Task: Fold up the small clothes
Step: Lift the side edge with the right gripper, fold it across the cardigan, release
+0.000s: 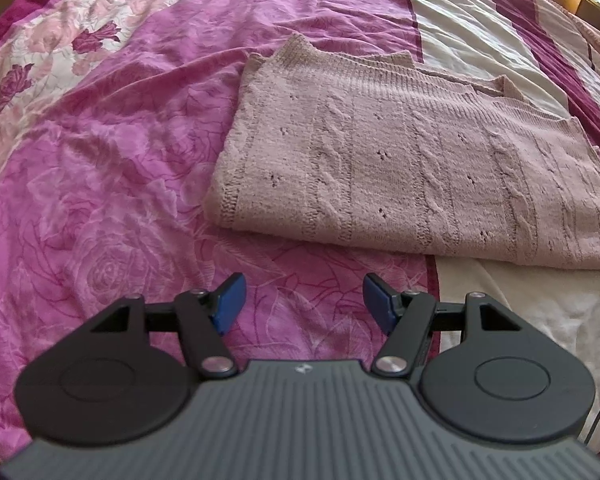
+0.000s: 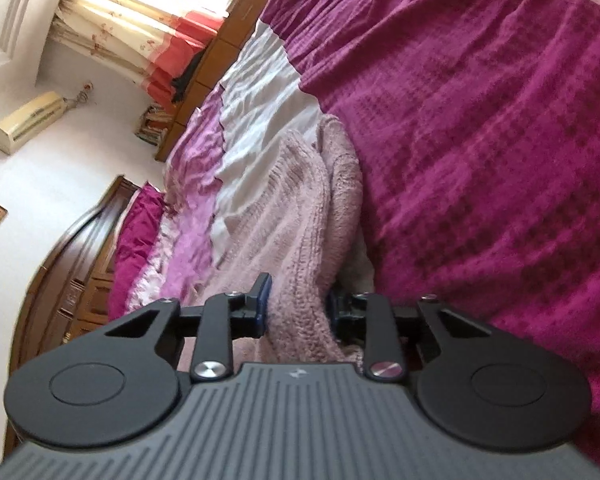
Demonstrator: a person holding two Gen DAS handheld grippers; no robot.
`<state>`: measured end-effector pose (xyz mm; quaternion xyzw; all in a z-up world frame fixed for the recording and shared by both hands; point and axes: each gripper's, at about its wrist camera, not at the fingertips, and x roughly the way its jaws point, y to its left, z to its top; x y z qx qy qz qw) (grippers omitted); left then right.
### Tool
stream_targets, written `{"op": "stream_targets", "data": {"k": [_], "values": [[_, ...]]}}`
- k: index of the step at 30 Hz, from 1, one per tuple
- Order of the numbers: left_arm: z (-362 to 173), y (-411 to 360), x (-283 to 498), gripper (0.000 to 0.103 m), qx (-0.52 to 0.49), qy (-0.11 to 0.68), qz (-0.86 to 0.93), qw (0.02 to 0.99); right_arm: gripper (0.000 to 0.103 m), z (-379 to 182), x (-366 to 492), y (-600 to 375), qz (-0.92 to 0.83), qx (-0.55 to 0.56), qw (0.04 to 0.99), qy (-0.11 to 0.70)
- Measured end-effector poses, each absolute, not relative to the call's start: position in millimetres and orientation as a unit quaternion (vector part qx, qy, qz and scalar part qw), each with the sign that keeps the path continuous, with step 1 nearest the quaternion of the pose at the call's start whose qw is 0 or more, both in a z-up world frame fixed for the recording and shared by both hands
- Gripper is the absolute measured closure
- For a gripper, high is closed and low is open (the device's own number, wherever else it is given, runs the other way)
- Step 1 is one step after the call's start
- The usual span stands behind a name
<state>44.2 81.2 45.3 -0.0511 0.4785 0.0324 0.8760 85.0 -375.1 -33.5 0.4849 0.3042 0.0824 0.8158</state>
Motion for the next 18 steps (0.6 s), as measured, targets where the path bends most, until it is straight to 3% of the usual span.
{"op": "stream_targets", "data": {"k": [18], "values": [[62.2, 108.7, 50.1, 0.037, -0.052, 0.461, 0.047, 0.885, 0.076, 20.7, 99.9, -339.1, 0.124, 0.479, 0.825, 0.274]]}}
